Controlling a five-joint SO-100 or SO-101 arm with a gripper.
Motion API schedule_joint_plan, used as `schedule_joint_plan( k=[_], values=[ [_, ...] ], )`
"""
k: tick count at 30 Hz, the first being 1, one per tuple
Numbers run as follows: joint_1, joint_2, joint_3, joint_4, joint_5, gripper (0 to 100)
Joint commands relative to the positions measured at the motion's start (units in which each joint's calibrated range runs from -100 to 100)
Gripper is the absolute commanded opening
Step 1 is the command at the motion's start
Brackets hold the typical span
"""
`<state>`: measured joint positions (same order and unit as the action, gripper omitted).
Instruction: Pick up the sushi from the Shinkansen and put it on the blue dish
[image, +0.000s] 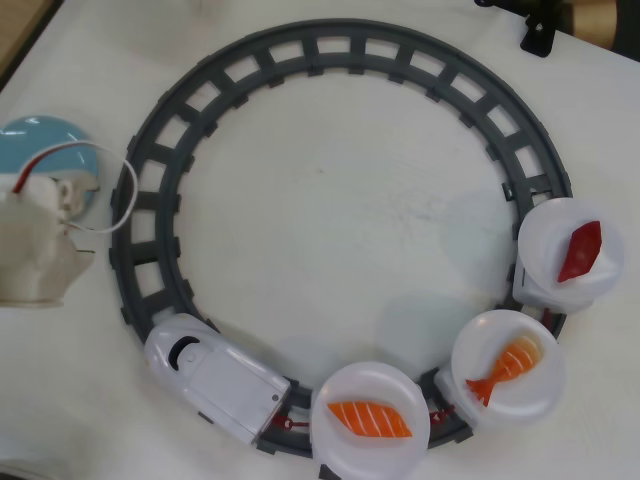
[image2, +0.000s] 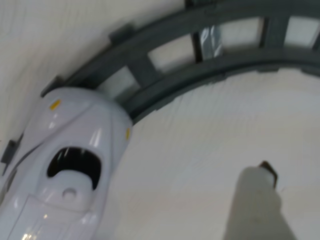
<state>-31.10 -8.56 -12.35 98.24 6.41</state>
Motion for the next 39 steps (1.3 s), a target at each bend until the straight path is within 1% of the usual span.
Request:
schedule_joint_plan(
  k=[1,5,13,17,20,29,32,39],
  values=[
    [3.63,0.31,-3.25,1.00,0.12,25],
    [7.77,0.47,-2.98,1.00,0.54,25],
    [16.13,0.56,-2.35,1.00,4.73,25],
    [19.66,0.56,-1.35,1.00,6.29,30],
    [22.21,0.56,1.26,1.00,7.60,31],
    [28.28,0.56,7.39,1.00,9.12,31],
    [29.95,0.56,9.38,1.00,9.22,34],
    [32.68,0.56,11.45,1.00,9.22,33]
  ],
)
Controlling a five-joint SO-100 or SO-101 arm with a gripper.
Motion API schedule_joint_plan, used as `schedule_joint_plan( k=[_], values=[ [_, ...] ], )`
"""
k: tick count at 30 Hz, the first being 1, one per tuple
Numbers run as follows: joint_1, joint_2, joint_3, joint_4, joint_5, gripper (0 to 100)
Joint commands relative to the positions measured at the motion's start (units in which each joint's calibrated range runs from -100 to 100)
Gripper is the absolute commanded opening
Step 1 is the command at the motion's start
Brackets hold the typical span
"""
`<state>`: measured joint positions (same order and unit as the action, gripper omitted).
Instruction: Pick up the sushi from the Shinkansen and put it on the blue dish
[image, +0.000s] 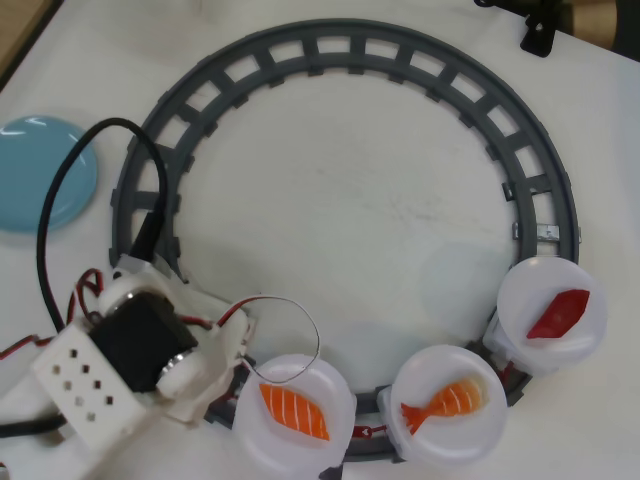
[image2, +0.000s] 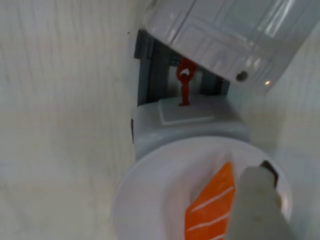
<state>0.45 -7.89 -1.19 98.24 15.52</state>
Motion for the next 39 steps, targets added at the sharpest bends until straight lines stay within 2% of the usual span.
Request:
schedule_joint_plan(
  k=[1,4,17,27,34,39],
  values=[
    [1.40,-0.12,0.74,1.00,-0.04,33],
    [2.02,-0.12,2.81,1.00,-0.46,33],
    [2.02,4.94,2.99,1.00,-9.24,33],
    [4.57,10.00,-3.59,1.00,-10.55,33],
    [4.74,9.17,2.36,1.00,-10.71,26],
    [2.28,7.26,5.61,1.00,-10.87,26]
  ],
)
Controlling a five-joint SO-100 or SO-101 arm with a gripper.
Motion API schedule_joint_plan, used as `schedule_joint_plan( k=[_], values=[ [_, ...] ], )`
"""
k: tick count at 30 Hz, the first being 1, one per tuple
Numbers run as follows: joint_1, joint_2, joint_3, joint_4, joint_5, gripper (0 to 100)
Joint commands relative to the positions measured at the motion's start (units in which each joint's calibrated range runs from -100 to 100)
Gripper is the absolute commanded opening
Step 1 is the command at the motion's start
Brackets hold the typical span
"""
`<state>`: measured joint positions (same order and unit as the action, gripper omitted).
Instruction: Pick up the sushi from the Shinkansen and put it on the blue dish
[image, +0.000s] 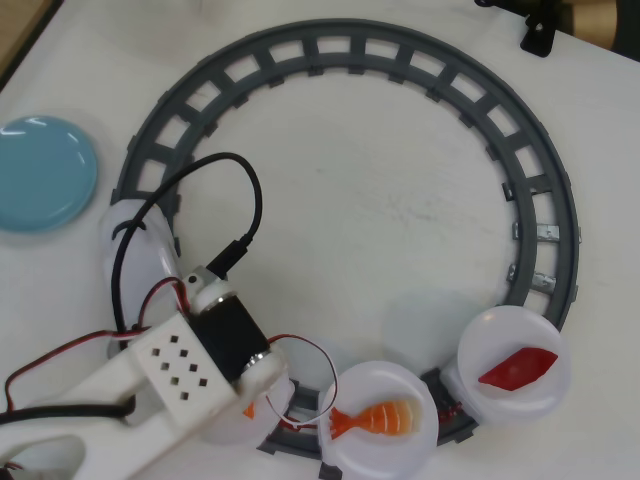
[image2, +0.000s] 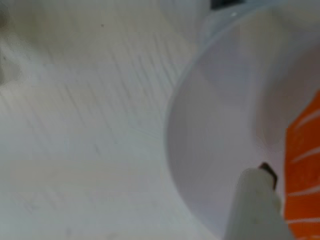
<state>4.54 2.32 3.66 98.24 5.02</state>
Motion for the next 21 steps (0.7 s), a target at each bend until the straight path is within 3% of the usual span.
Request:
schedule_joint_plan(
  k=[1,5,9,21],
  values=[
    [-2.42,-4.35,2.02,1.00,-0.36,26],
    [-7.00,-8.42,6.89,1.00,-1.57,24],
    [-11.31,-9.50,5.90,0.92,-3.24,4],
    [-13.07,-9.41,3.37,0.83,-3.03,3]
  ],
)
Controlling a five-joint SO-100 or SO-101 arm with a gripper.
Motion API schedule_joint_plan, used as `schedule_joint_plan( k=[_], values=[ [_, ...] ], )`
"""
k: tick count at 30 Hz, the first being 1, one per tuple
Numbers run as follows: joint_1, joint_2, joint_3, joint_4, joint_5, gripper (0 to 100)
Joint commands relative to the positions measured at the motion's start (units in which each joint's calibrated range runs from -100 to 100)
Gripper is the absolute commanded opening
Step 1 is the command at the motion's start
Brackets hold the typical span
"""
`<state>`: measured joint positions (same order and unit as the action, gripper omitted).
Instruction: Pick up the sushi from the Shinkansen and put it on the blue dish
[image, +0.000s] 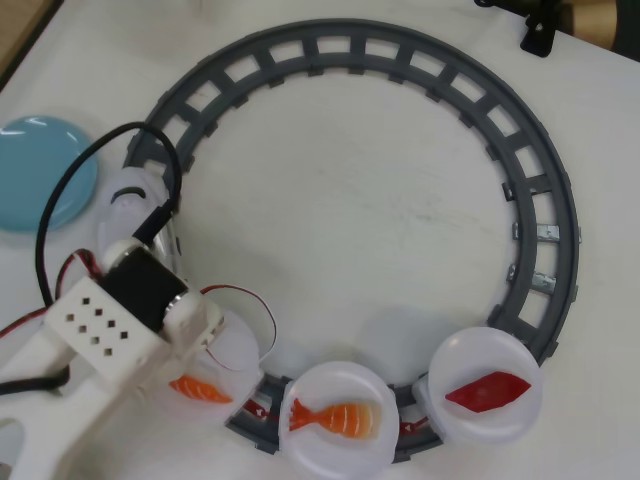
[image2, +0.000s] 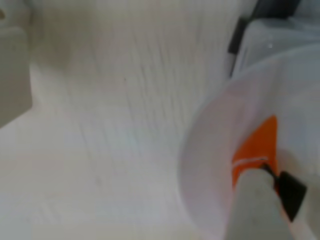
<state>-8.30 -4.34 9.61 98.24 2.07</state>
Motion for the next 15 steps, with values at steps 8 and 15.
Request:
schedule_joint_plan(
  k=[8,15],
  values=[
    [-1.04,-2.67,-4.20,0.83,0.08,3],
    [-3.94,-1.84,-0.86,0.75,0.18,13]
  ],
)
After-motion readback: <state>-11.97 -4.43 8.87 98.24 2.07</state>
